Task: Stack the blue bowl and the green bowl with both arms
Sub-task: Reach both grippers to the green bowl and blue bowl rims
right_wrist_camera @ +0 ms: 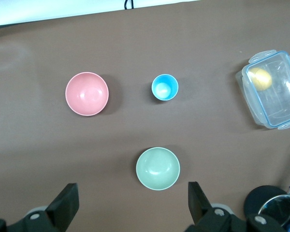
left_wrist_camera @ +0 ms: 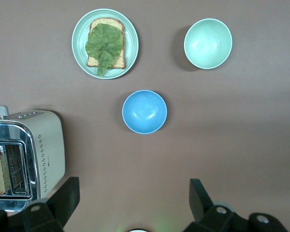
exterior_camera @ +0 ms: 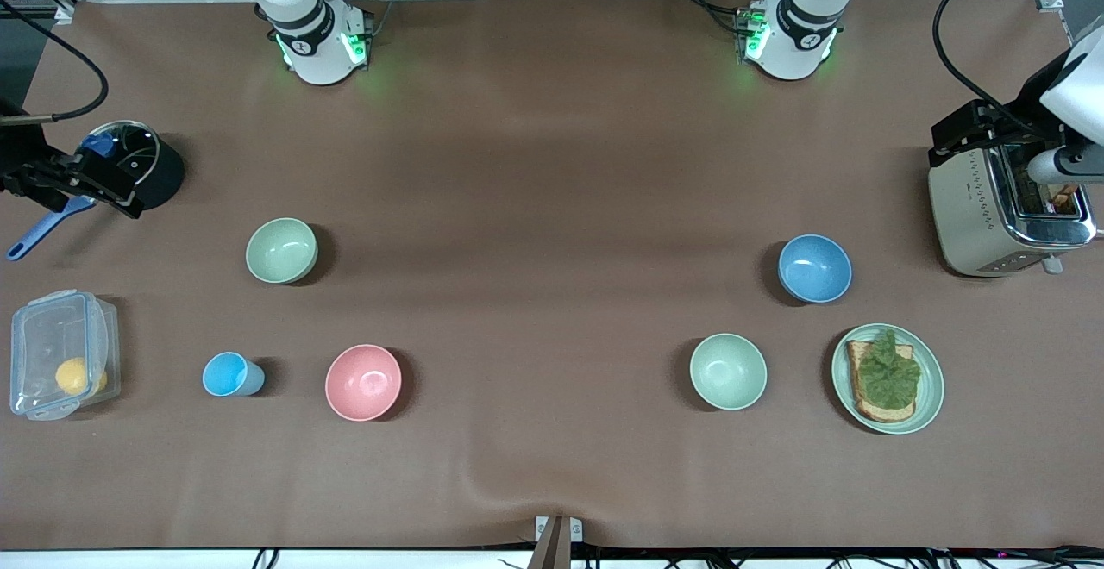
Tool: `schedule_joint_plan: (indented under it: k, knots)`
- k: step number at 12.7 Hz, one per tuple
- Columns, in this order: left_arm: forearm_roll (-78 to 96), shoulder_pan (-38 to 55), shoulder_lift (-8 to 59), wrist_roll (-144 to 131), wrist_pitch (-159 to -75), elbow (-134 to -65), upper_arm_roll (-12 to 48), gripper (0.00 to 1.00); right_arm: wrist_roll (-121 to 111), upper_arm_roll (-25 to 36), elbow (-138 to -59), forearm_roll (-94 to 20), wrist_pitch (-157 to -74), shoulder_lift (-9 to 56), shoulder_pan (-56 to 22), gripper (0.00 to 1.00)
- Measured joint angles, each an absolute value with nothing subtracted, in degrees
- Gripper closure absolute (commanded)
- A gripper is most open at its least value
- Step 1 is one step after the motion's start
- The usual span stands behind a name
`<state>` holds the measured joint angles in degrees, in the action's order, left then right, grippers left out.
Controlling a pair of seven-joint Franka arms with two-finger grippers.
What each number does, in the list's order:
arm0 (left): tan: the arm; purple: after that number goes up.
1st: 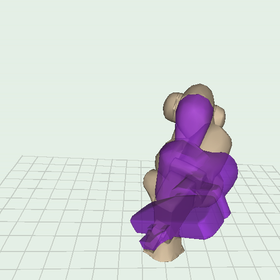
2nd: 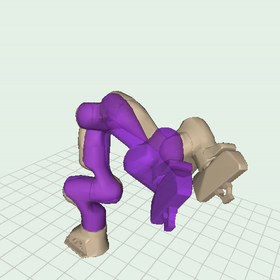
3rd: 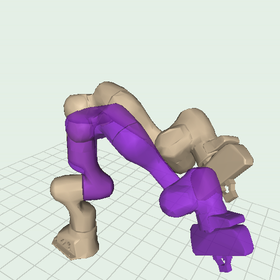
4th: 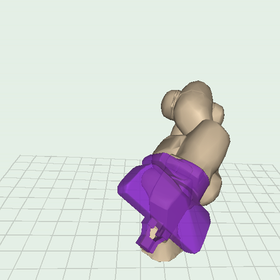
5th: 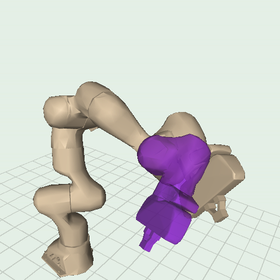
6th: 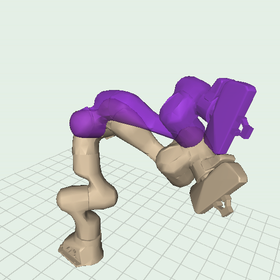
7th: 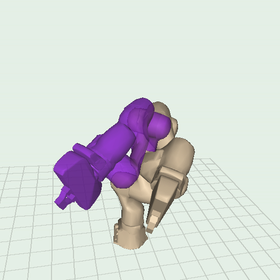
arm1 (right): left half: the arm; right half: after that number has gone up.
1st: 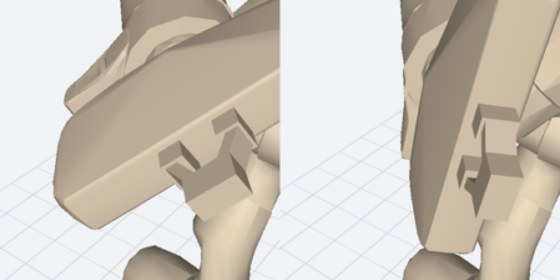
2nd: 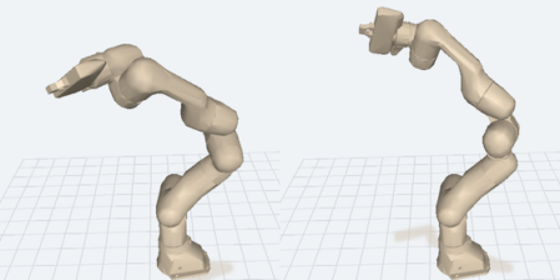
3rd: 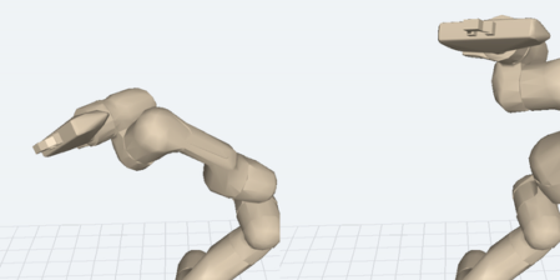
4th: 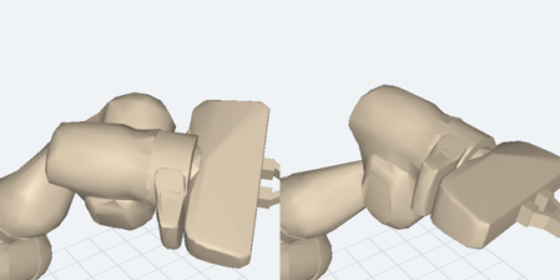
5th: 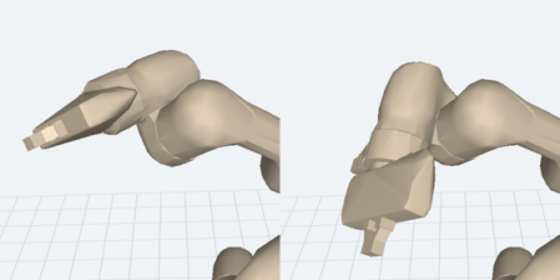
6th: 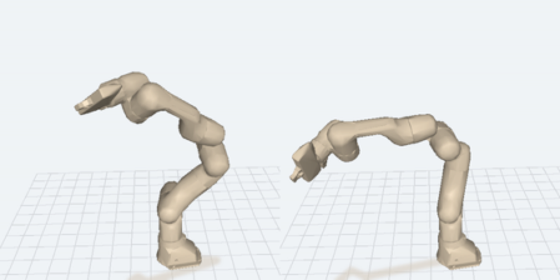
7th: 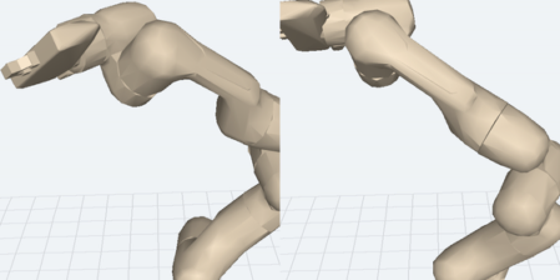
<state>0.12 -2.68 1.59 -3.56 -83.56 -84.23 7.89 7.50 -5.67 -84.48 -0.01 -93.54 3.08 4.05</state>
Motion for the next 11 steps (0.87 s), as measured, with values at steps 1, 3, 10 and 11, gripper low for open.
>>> schedule_joint_plan:
  k: [1, 3, 10, 11]
  knots:
    - [0.1, -2.7, 1.6, -3.6, -83.6, -84.1, 7.9, 0.00, 7.4, -5.9, -84.5, 0.2, -93.6, 3.1, 4.1, 0.00]
    - [0.1, -2.8, 1.6, -3.6, -83.6, -84.1, 7.9, 0.00, 7.4, -6.8, -84.5, 0.4, -93.6, 3.1, 4.0, 0.00]
    - [0.1, -4.0, 5.7, -5.5, -84.9, -86.1, 7.7, 0.00, 4.1, -6.9, -85.2, 0.9, -93.6, 3.2, 4.7, 0.00]
    - [0.1, -4.4, 8.1, -5.5, -86.6, -87.3, 7.7, 0.00, 1.1, -6.9, -85.5, 0.9, -93.7, 3.5, 5.5, 0.00]
